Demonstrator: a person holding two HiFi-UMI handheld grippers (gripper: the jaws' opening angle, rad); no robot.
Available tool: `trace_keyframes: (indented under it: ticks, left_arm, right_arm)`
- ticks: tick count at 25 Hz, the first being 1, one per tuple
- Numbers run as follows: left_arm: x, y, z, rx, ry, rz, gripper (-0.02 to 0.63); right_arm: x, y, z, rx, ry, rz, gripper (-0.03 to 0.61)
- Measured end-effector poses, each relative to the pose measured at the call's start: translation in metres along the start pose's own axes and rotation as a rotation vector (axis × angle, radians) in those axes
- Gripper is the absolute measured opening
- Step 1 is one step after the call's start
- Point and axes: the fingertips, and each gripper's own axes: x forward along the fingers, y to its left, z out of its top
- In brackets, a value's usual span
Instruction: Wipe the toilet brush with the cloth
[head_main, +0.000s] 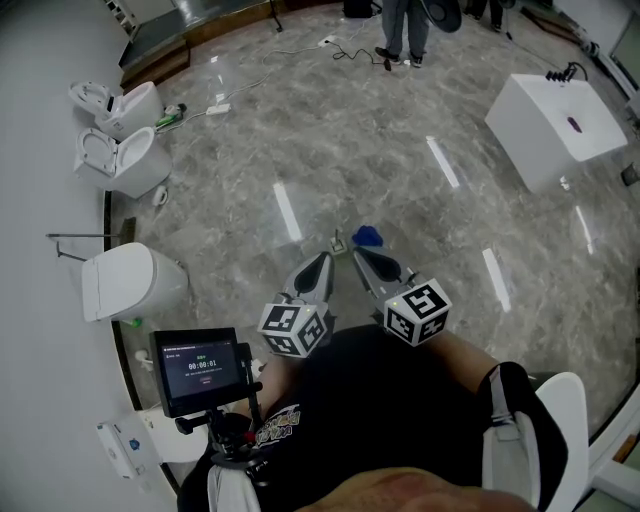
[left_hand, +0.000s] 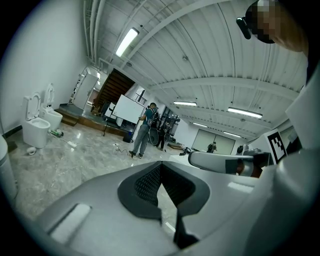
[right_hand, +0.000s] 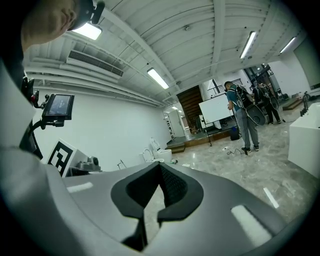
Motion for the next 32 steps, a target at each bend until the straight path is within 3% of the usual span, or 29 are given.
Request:
trace_keyframes:
  ticks: [17,20,23,28,32]
  left_arm:
    - [-0.008,0.007,-0.012,0.017,0.026,-0.012,0.011]
    - [-0.025,0.034,-0.025,0.050,0.022,-0.003,0.011]
    - [-0.058,0.068,-0.054,0.025,0.092,0.046,0.011]
    - [-0.055,0.121,-0.048,-0.032,0.146,0.093,0.011]
    - [-0.045,0.135,-0.063,-0.035,0.161,0.081,0.011]
  right_arm:
    - [-0.006,-0.008,-0.014,0.048,-0.014,-0.056,0.002]
    - [0.005,-0.002,-0.034,0.053,-0.040,-0.081,0.002]
    - [0.007,0.009,-0.071,0.115,0.015,-0.134,0.002]
    - [0.025,-0.011,-0.072,0.151,0.076,-0.238,0.002]
    - [0.023,-0.030,-0.082,0.152,0.067,-0.297,0.002]
